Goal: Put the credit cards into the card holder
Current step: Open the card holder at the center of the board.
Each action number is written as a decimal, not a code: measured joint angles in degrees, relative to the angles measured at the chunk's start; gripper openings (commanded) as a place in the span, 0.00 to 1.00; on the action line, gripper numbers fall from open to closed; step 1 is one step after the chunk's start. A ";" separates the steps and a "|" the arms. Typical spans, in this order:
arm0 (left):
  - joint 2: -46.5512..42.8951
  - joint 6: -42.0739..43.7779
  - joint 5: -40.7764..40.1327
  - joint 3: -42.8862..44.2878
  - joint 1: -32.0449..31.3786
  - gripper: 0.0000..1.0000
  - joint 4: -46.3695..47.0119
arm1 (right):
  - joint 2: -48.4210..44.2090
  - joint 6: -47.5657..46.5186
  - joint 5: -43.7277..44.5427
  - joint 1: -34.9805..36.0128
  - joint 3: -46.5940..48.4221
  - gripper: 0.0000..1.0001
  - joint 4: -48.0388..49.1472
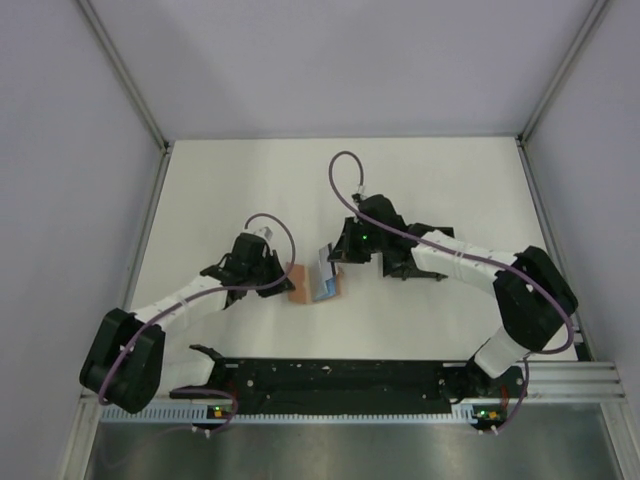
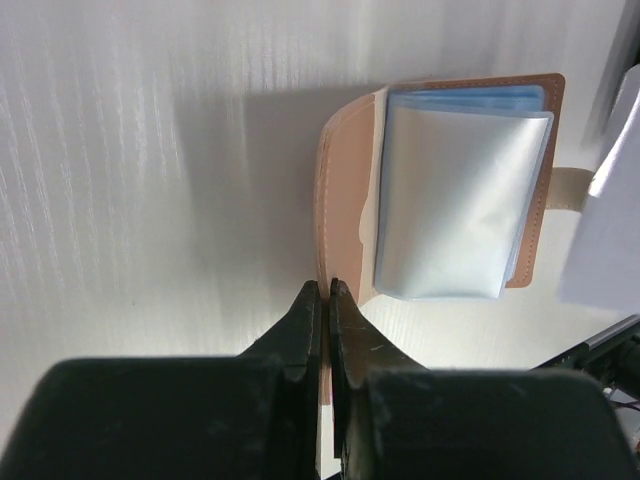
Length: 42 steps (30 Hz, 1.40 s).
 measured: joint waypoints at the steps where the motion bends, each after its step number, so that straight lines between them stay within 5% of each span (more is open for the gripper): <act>1: 0.35 0.09 -0.02 0.09 0.00 0.00 -0.02 | -1.11 -0.24 0.22 -1.03 -0.44 0.00 0.17; 42: 3.21 1.29 -0.13 1.16 0.00 0.00 0.44 | 0.37 -3.17 2.56 -3.21 -6.47 0.00 -0.81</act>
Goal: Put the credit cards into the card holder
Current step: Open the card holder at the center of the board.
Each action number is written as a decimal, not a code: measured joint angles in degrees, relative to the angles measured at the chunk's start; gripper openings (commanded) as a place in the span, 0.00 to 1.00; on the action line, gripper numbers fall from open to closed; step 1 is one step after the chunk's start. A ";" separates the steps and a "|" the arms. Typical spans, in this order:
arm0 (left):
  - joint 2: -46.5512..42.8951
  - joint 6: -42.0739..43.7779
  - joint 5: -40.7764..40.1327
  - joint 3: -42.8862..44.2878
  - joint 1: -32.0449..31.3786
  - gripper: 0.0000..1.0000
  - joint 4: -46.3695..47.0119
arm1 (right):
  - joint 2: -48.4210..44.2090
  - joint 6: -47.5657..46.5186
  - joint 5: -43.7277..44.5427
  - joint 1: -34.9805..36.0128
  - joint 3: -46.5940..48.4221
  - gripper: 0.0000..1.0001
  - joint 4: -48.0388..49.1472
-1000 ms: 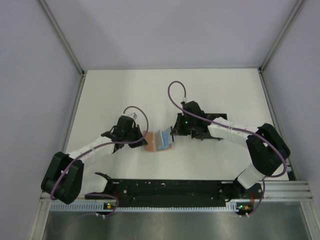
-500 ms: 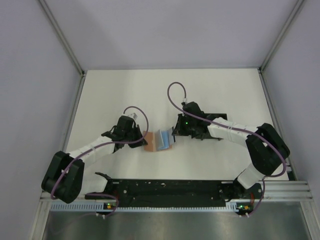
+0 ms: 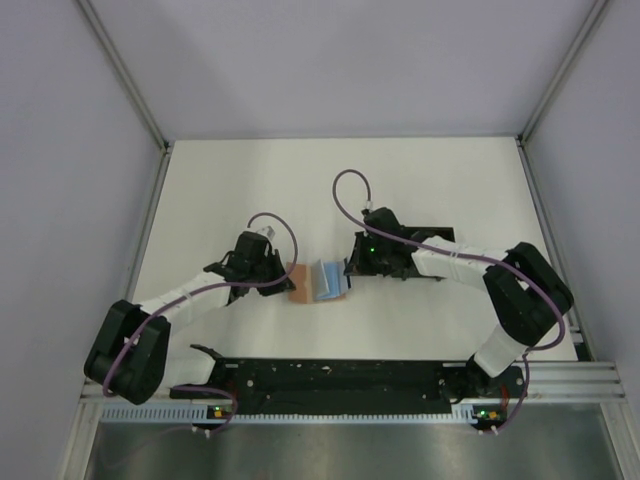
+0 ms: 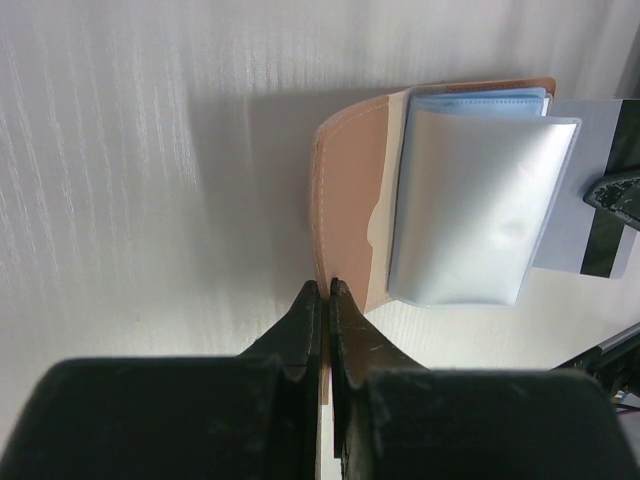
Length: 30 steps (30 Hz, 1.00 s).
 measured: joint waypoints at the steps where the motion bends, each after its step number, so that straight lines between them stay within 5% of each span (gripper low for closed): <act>1: 0.04 0.00 0.02 0.00 0.00 0.00 0.02 | 0.00 0.00 0.44 0.00 -0.02 0.00 -0.11; 30: 0.04 0.00 0.55 0.13 0.00 0.00 -0.02 | -2.21 -0.22 3.74 0.85 -1.11 0.00 0.39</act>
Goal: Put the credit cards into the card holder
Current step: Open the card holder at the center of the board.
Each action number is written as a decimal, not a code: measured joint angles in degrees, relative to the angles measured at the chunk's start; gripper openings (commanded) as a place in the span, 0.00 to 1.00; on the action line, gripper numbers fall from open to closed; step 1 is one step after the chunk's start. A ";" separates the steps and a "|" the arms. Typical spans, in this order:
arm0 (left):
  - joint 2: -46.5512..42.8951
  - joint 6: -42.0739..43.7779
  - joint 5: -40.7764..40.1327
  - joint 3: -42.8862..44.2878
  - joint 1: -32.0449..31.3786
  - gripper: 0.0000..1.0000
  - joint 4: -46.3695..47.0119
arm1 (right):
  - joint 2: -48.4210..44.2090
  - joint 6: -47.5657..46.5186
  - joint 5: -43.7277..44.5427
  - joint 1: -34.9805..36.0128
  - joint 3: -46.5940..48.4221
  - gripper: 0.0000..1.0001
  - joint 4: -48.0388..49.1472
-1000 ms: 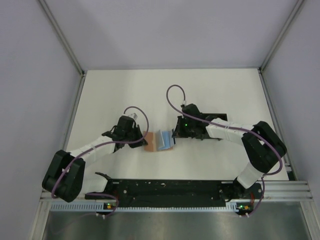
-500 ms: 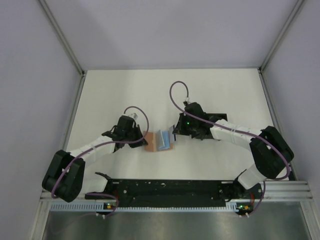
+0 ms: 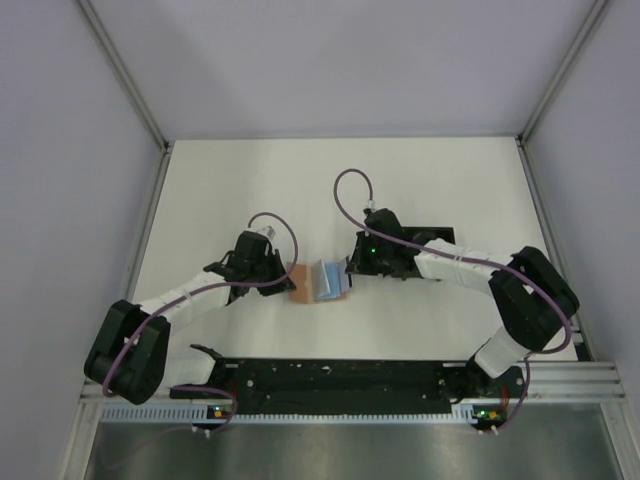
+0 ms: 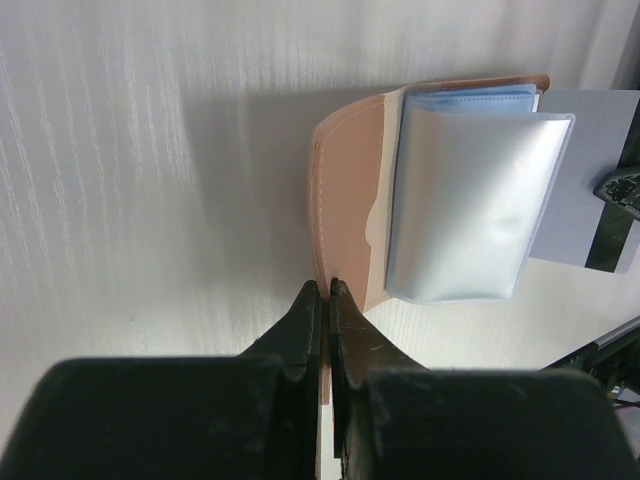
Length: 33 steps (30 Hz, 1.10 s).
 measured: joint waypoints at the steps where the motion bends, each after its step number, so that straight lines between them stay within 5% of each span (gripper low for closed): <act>1: 0.00 0.00 0.04 0.00 0.00 0.00 0.00 | 0.11 -0.07 0.02 0.00 0.00 0.00 0.00; 33: 0.00 0.02 0.28 0.00 0.00 0.00 0.11 | -0.96 -0.94 3.67 1.60 1.68 0.00 -2.64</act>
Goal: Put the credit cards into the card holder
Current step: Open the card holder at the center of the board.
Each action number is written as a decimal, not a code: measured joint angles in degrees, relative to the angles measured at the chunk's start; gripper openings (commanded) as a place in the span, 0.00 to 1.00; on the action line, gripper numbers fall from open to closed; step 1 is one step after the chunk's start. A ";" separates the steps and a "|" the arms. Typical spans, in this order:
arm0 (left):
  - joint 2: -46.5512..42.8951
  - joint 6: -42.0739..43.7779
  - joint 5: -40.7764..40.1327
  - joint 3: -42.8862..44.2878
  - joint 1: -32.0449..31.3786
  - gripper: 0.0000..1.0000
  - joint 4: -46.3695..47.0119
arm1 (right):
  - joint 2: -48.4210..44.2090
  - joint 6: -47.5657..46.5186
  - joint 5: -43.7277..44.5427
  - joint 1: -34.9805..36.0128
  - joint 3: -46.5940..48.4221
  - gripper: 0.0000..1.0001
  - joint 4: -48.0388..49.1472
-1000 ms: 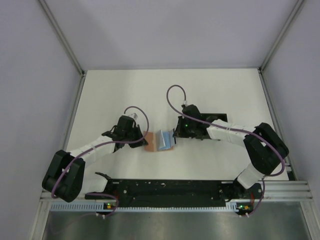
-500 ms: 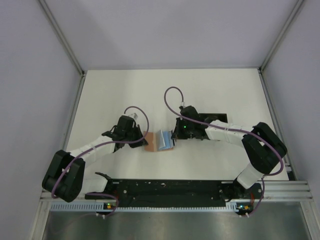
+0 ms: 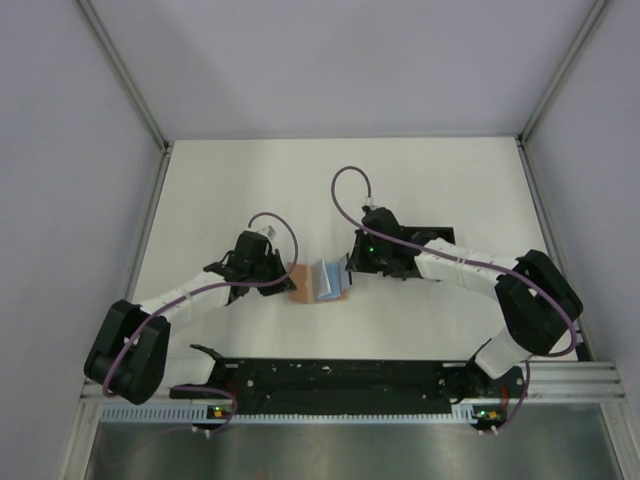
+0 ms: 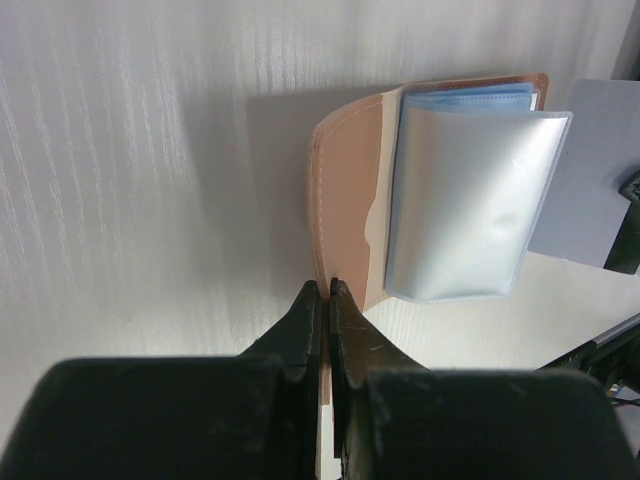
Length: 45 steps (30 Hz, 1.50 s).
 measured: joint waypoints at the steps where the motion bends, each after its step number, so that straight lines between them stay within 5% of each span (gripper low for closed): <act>1: 0.00 0.00 0.00 0.00 0.00 0.00 0.00 | -0.31 -0.02 0.28 0.00 0.00 0.00 -0.02; 45: 0.28 0.02 0.37 -0.20 0.00 0.00 0.55 | 6.08 0.15 -1.95 0.85 0.31 0.00 3.56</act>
